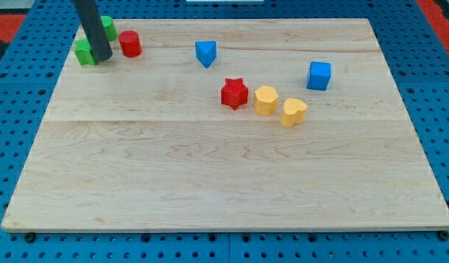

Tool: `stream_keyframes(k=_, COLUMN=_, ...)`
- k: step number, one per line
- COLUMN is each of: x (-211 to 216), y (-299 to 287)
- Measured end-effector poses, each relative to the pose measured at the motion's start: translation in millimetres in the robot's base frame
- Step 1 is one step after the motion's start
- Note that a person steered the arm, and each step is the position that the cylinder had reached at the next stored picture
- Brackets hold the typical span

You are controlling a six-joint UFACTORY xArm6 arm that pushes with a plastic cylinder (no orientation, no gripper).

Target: Move the red circle to the left side of the red star

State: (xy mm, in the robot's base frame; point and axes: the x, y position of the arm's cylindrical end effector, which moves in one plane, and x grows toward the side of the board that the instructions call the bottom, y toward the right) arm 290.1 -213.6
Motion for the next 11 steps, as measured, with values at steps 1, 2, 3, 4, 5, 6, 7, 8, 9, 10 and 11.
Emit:
stream_keyframes(k=1, x=-5.6, y=-5.7)
stream_keyframes(k=2, x=-24.7, y=-7.5)
stream_keyframes(k=3, x=-55.1, y=5.4)
stream_keyframes(k=4, x=-49.6, y=33.9)
stream_keyframes(k=5, x=-22.5, y=52.6)
stream_keyframes(k=6, x=7.4, y=51.3)
stream_keyframes(k=7, x=36.9, y=55.5)
stream_keyframes(k=8, x=53.8, y=59.3)
stream_keyframes(k=9, x=55.8, y=58.5)
stream_keyframes(k=10, x=64.0, y=55.6)
stream_keyframes(k=11, x=78.0, y=60.9)
